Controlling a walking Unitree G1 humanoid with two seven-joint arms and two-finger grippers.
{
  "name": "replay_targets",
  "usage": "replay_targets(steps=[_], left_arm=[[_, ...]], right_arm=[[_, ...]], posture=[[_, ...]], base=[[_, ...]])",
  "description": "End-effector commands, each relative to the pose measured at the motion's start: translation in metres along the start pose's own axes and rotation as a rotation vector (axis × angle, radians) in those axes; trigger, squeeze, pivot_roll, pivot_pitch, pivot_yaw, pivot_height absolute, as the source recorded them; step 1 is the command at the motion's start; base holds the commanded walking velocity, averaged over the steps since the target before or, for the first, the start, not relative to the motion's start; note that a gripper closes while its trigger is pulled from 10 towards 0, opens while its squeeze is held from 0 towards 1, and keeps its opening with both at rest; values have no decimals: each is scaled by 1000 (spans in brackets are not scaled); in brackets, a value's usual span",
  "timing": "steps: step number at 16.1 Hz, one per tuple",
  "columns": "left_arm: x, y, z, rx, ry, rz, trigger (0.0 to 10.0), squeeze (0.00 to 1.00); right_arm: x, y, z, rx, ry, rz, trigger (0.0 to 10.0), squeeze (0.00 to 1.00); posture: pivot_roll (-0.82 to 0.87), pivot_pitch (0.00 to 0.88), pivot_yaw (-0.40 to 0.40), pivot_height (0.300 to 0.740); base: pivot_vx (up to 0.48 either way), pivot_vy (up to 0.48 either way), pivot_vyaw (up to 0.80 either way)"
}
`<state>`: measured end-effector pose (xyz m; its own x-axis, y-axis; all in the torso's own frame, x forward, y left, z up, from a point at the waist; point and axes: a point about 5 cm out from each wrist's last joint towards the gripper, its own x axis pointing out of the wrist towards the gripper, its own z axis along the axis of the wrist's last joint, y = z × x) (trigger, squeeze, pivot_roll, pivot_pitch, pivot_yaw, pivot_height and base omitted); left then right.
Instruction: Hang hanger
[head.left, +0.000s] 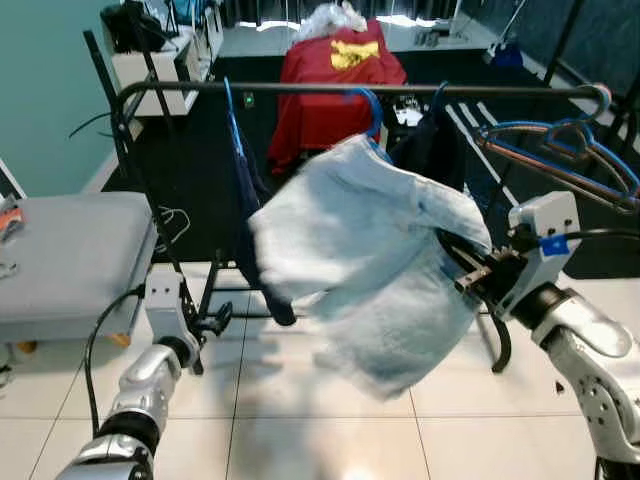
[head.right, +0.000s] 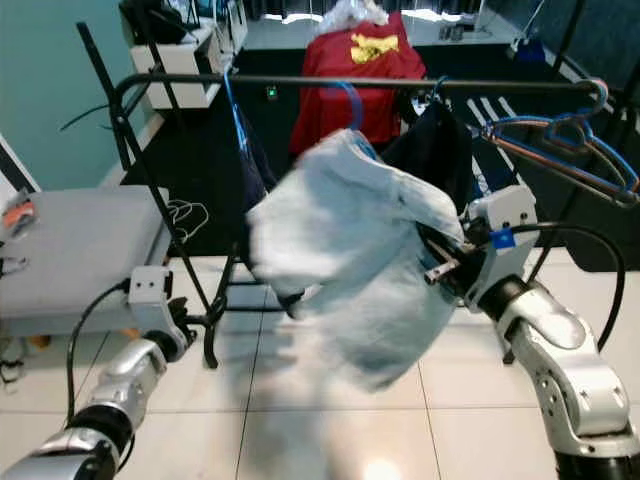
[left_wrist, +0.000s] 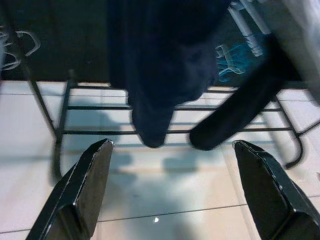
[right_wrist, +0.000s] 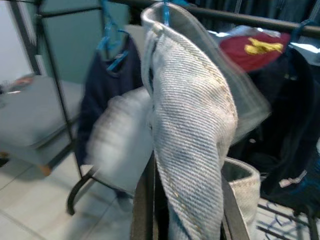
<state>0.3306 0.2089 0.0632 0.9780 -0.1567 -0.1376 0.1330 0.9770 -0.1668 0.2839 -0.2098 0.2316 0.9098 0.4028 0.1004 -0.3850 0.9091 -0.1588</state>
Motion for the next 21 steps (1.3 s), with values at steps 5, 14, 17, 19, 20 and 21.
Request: replay_targets(steps=[5, 14, 17, 19, 20, 21], left_arm=[[0, -3, -3, 12, 11, -13, 10000, 0], [0, -4, -3, 11, 10, -16, 10000, 0], [0, -4, -3, 12, 9, -16, 10000, 0], [0, -4, -3, 11, 9, -16, 10000, 0], [0, -4, -3, 10, 8, -18, 10000, 0], [0, -4, -3, 10, 8, -18, 10000, 0]], right_arm=[[-3, -6, 5, -17, -14, -39, 10000, 0], [-4, 3, 5, -17, -10, 19, 10000, 0], [-5, 14, 12, 19, -41, 102, 10000, 0], [-5, 18, 14, 27, -50, 126, 10000, 0], [-4, 17, 14, 19, -40, 115, 10000, 0], [-4, 17, 14, 19, -40, 115, 10000, 0]], posture=[[-92, 68, 32, 740], [-94, 68, 32, 740], [-97, 68, 32, 740], [-98, 71, 31, 740], [-98, 71, 31, 740], [-98, 71, 31, 740]], base=[[390, 0, -735], [480, 0, 0], [480, 0, 0], [480, 0, 0], [480, 0, 0], [480, 0, 0]])
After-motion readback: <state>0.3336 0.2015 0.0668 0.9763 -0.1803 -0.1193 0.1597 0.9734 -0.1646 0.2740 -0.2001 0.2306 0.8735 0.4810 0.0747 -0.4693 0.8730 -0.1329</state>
